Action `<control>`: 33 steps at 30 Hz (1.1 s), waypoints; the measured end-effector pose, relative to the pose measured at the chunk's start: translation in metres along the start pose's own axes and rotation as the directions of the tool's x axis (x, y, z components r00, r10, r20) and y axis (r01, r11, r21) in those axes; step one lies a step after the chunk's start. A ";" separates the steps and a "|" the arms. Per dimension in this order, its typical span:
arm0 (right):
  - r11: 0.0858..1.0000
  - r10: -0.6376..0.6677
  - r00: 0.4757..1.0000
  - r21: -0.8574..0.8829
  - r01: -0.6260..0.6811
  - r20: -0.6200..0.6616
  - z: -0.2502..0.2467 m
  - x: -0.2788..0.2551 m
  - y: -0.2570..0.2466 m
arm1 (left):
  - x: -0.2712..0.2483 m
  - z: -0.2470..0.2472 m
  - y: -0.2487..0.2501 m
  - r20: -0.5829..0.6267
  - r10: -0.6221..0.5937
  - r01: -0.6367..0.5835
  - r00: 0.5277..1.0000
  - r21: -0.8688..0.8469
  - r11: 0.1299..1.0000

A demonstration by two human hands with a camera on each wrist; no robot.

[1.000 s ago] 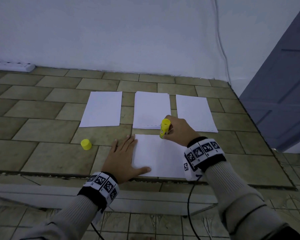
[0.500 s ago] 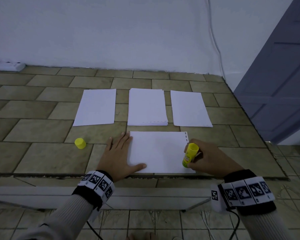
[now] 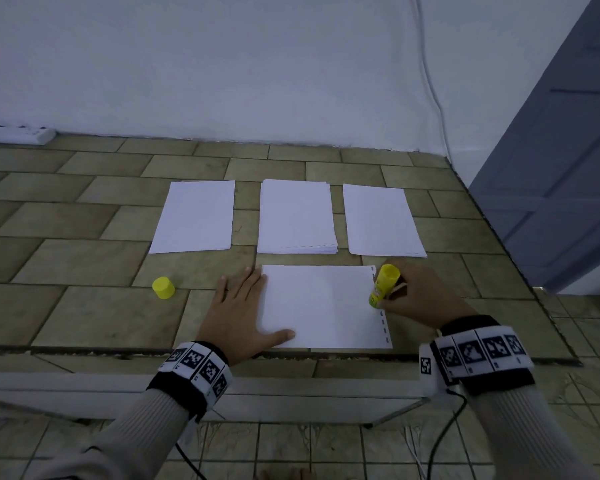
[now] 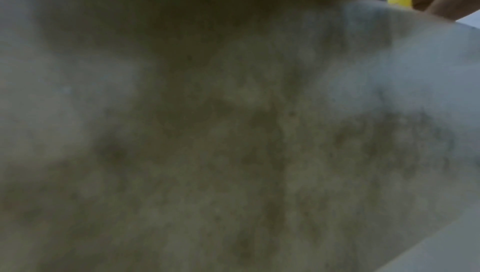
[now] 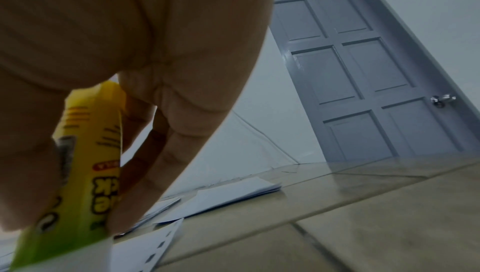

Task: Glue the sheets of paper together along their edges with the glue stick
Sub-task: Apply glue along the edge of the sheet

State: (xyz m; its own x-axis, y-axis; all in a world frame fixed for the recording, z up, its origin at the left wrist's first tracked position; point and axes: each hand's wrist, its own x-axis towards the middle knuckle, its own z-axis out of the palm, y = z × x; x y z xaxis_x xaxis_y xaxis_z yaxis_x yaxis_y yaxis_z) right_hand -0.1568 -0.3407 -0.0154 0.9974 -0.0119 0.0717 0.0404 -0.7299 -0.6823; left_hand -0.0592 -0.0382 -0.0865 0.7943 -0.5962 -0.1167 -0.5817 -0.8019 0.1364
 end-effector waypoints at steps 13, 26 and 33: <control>0.996 0.088 0.982 -0.015 -0.091 -0.167 0.003 0.054 0.008 | 0.000 -0.001 -0.001 0.010 -0.003 0.003 1.000 -0.008 1.000; 0.766 0.331 0.936 -0.545 -0.340 -0.118 -0.011 0.013 0.002 | 0.000 -0.002 0.000 0.022 -0.008 0.008 1.000 -0.010 1.000; 0.858 0.448 0.866 -0.166 -0.486 -0.222 -0.028 0.006 0.015 | 0.000 -0.001 -0.001 0.026 -0.007 0.007 1.000 -0.015 1.000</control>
State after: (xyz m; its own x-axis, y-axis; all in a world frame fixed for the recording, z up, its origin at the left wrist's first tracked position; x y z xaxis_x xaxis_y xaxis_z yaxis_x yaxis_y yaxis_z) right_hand -0.1519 -0.3708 -0.0055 0.8685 -0.4889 -0.0815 -0.4600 -0.7340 -0.4997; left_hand -0.0585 -0.0378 -0.0861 0.7934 -0.5916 -0.1429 -0.5735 -0.8053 0.1500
